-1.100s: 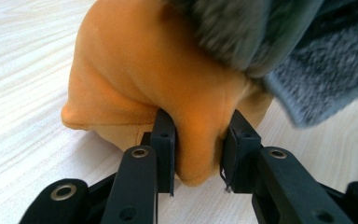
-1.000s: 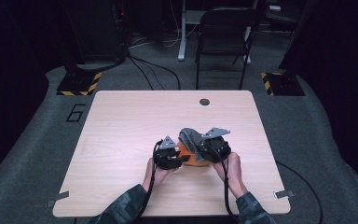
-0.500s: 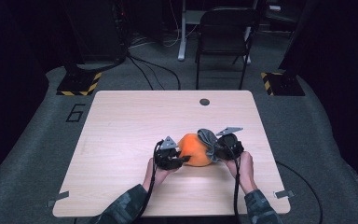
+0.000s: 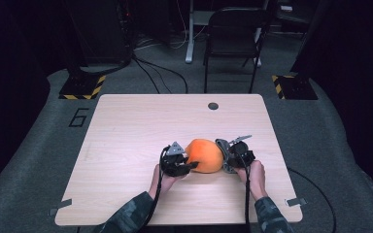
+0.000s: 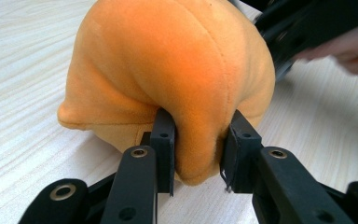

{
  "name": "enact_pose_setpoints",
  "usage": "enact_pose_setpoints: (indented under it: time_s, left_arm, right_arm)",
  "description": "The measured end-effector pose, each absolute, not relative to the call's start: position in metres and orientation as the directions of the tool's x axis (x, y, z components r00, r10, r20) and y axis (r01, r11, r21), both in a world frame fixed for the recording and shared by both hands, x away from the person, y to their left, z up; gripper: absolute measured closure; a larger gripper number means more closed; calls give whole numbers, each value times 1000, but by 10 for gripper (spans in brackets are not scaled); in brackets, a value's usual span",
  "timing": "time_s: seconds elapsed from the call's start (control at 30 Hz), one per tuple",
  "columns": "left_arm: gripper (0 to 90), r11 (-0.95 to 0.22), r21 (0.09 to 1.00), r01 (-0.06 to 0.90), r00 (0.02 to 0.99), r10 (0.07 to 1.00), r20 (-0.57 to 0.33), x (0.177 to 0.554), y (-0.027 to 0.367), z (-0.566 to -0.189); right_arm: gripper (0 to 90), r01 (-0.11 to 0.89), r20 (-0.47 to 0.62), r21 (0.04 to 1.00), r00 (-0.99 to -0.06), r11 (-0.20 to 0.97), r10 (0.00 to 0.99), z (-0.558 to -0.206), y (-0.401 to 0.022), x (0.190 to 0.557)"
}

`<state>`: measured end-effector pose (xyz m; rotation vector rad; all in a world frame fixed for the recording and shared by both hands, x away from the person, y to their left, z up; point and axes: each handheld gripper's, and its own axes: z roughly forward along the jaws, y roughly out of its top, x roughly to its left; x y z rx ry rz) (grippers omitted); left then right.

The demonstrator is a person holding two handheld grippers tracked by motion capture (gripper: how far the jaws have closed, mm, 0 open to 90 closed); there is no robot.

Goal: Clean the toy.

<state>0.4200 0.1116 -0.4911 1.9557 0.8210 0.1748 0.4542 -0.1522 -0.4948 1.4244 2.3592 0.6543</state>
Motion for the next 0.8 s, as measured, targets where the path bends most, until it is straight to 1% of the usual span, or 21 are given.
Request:
enact_pose_setpoints:
  time_s: [0.07,0.2,0.23,0.33,0.43,0.5,0.6,0.67,0.7,0.77,0.8]
  left_arm:
    - [691,-298,828,475,761,612,-216,420,113,-491]
    - [690,-292,826,482,758,612,-225,421,114,-491]
    - [690,-291,826,483,757,613,-227,421,114,-491]
    - [689,-289,826,484,756,614,-228,421,114,-491]
    - [688,-288,826,484,755,615,-227,421,114,-492]
    - [687,-289,826,484,755,615,-227,421,114,-492]
    - [683,-299,824,481,759,613,-220,422,115,-492]
    - [674,-296,827,479,756,617,-218,422,115,-493]
    - [671,-292,829,476,758,614,-219,423,115,-494]
    - [651,-292,835,467,761,613,-211,423,115,-494]
    - [627,-301,836,459,765,613,-199,423,115,-494]
  right_arm:
    - [707,750,-11,536,-453,388,892,-495,-152,457]
    - [708,738,-26,551,-450,389,893,-482,-157,454]
    - [708,733,-25,568,-438,374,899,-475,-158,452]
    - [709,677,-19,649,-441,346,897,-447,-162,442]
    - [709,610,0,720,-475,330,880,-420,-155,429]
    - [709,575,0,745,-505,337,863,-411,-144,422]
    - [710,570,-22,722,-547,392,837,-420,-124,421]
    - [712,578,-55,700,-543,420,838,-432,-116,424]
    - [713,584,-52,697,-538,416,841,-435,-115,425]
    - [713,583,-57,697,-535,417,843,-435,-115,426]
    - [714,582,-60,696,-536,420,842,-436,-115,426]
